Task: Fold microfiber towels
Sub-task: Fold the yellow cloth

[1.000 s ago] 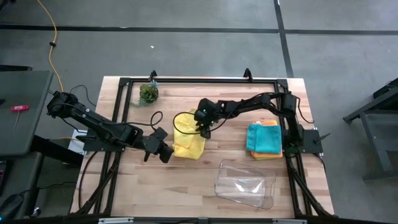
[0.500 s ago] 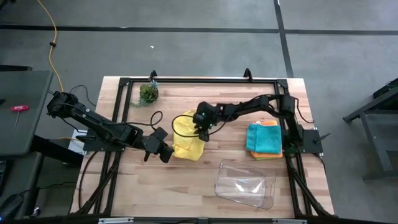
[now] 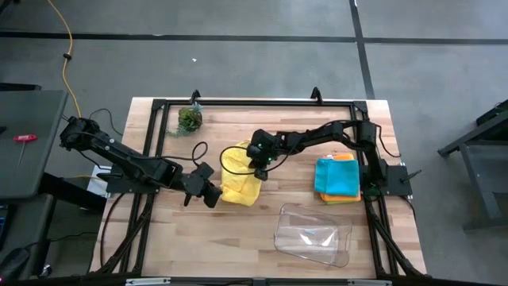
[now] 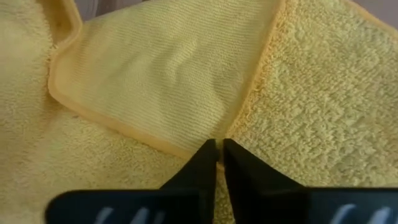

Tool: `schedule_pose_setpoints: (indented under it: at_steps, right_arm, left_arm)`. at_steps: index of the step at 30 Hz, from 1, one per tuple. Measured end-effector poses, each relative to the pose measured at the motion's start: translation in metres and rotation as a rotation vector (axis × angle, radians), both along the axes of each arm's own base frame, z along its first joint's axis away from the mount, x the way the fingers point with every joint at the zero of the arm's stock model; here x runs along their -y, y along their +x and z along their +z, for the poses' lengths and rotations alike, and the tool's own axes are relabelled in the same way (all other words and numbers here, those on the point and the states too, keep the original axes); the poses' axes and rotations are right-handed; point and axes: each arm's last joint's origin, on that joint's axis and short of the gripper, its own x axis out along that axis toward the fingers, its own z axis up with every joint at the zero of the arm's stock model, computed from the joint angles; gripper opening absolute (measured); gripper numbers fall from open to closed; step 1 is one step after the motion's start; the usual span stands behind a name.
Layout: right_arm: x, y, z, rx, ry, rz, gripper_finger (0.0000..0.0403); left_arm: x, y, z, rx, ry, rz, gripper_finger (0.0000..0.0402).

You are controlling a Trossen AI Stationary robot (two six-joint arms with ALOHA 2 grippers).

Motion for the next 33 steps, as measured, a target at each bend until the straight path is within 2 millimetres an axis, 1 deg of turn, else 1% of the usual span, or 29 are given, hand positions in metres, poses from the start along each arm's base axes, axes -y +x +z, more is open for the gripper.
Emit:
schedule_pose_setpoints:
  at_steps: [2, 6, 8, 11, 13, 16, 21, 27, 33]
  right_arm:
    - [0.000, 0.000, 0.000, -0.002, 0.001, 0.004, 0.0006]
    - [0.000, 0.000, 0.001, -0.002, 0.025, -0.008, 0.0003]
    - [0.002, -0.001, 0.005, 0.003, 0.035, -0.017, 0.0001]
    - [0.006, -0.003, 0.021, 0.042, 0.042, -0.035, 0.0001]
    - [0.012, -0.007, 0.036, 0.073, 0.034, -0.050, 0.0001]
    - [0.021, -0.015, 0.059, 0.112, 0.033, -0.084, 0.0000]
    - [0.035, -0.033, 0.103, 0.193, 0.010, -0.135, 0.0000]
    - [0.050, -0.066, 0.156, 0.283, -0.067, -0.242, 0.0000]
    - [0.059, -0.107, 0.199, 0.313, -0.170, -0.364, 0.0000]
  left_arm:
    - [0.000, 0.000, 0.000, 0.000, 0.001, 0.001, 0.0000]
    - [0.000, 0.000, 0.000, 0.002, 0.016, 0.007, 0.0000]
    - [-0.001, 0.000, 0.000, 0.001, 0.037, -0.009, 0.0000]
    - [-0.003, -0.001, 0.003, 0.004, 0.071, -0.034, 0.0000]
    - [-0.008, -0.004, 0.009, -0.011, 0.102, -0.045, 0.0000]
    - [-0.018, -0.006, 0.025, -0.031, 0.173, -0.067, 0.0000]
    - [-0.044, -0.011, 0.059, -0.091, 0.338, -0.111, 0.0000]
    - [-0.085, -0.020, 0.103, -0.173, 0.546, -0.085, 0.0000]
    - [-0.130, -0.031, 0.143, -0.245, 0.777, -0.016, 0.0000]
